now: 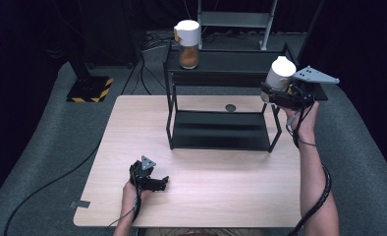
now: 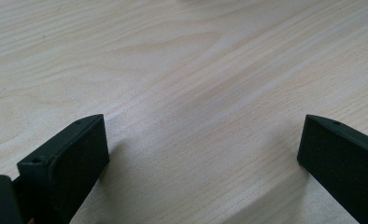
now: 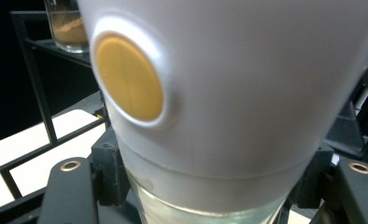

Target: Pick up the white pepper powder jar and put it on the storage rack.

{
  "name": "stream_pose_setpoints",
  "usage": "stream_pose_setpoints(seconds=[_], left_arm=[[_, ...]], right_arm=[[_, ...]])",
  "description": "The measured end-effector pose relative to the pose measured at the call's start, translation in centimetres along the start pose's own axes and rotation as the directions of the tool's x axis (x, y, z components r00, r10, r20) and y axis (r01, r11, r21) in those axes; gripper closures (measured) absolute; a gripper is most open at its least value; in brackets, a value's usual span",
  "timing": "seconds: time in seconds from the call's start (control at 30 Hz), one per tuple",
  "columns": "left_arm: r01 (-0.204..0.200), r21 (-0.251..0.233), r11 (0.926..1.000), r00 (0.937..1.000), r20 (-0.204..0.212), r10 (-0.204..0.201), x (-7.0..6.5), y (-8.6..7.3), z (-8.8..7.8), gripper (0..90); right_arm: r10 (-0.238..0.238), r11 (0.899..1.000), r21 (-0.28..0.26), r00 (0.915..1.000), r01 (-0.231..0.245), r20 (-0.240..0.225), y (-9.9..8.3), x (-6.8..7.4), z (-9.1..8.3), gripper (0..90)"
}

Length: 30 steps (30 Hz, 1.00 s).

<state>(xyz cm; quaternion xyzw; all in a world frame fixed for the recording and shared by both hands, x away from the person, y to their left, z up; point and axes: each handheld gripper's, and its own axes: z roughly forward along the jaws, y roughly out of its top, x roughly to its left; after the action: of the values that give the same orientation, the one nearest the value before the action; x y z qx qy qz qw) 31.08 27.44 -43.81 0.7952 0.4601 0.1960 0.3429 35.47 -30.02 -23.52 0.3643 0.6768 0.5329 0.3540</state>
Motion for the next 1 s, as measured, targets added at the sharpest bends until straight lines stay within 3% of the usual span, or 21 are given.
stream_pose_setpoints(seconds=[1.0], left_arm=[[0.001, 0.000, 1.0000, 1.0000, 0.001, -0.001, 0.0, 0.0, 0.0, 1.4]], right_arm=[[0.000, 1.000, -0.021, 0.9999, 0.001, 0.014, 4.3, -0.8, 0.0, 30.3]])
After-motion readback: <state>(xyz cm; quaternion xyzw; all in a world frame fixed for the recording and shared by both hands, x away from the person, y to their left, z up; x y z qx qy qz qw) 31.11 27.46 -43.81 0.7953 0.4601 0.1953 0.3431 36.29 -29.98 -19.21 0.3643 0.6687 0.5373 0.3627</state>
